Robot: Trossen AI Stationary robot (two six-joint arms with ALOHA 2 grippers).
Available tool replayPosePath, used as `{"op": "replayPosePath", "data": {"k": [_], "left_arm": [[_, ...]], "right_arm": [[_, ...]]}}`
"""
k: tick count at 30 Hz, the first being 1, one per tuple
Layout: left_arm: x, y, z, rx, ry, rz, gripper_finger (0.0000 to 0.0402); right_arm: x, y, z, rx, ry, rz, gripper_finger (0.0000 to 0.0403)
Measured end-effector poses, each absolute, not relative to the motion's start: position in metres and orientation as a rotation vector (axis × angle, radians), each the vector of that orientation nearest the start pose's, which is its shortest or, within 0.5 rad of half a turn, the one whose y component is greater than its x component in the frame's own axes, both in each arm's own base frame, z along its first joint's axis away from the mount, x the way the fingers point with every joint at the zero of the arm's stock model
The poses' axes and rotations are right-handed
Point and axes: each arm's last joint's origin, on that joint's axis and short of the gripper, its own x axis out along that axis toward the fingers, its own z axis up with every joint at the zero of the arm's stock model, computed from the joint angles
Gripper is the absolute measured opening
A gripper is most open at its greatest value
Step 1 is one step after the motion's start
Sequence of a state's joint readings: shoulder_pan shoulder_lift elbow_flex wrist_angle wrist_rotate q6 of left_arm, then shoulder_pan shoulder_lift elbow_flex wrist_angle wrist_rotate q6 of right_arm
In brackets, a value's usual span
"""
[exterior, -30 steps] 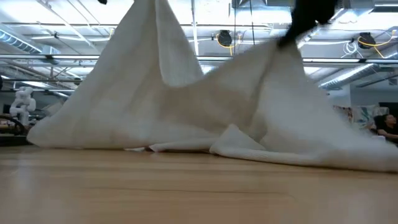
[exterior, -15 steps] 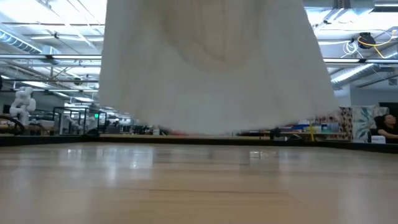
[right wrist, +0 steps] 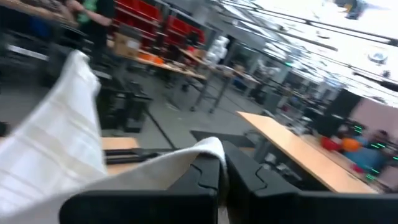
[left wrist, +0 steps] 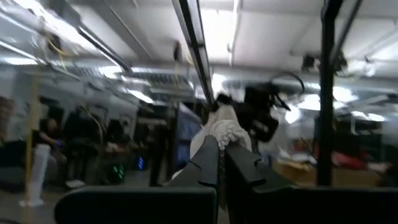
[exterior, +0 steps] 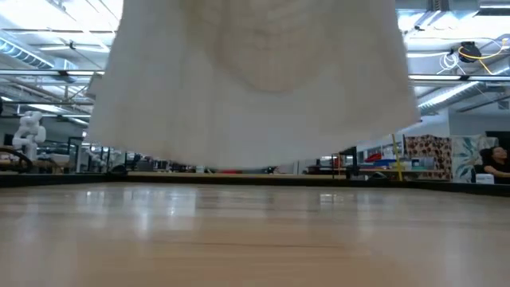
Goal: Roll towel
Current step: Fold the white towel
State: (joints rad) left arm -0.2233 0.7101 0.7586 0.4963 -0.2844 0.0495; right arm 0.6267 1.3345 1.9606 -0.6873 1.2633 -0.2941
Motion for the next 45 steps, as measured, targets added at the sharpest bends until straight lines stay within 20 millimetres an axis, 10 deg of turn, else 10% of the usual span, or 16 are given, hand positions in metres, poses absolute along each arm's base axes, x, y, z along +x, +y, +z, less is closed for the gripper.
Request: {"op": "replayPosePath", "data": {"k": [9, 14, 25, 34, 45], "left_arm": [[0.130, -0.051, 0.409, -0.058, -0.602, -0.343, 0.0006], [0.126, -0.046, 0.419, -0.062, -0.596, -0.128, 0.0006], [0.133, -0.016, 0.380, 0.236, 0.055, 0.979, 0.0006], [0.134, -0.006, 0.328, 0.216, 0.265, 1.078, 0.0010], [0.138, -0.004, 0.312, 0.083, 0.355, 0.939, 0.0011]], "right_arm": [[0.173, 0.132, 0.548, -0.323, 0.078, -0.476, 0.0000], [0.178, 0.123, 0.540, -0.399, 0.148, -0.625, 0.0000], [0.210, 0.059, 0.444, -0.453, 0.550, -0.860, 0.0000], [0.238, 0.010, 0.348, -0.543, 0.848, -1.031, 0.0000], [0.241, -0.006, 0.295, -0.440, 0.977, -0.995, 0.0000]]}}
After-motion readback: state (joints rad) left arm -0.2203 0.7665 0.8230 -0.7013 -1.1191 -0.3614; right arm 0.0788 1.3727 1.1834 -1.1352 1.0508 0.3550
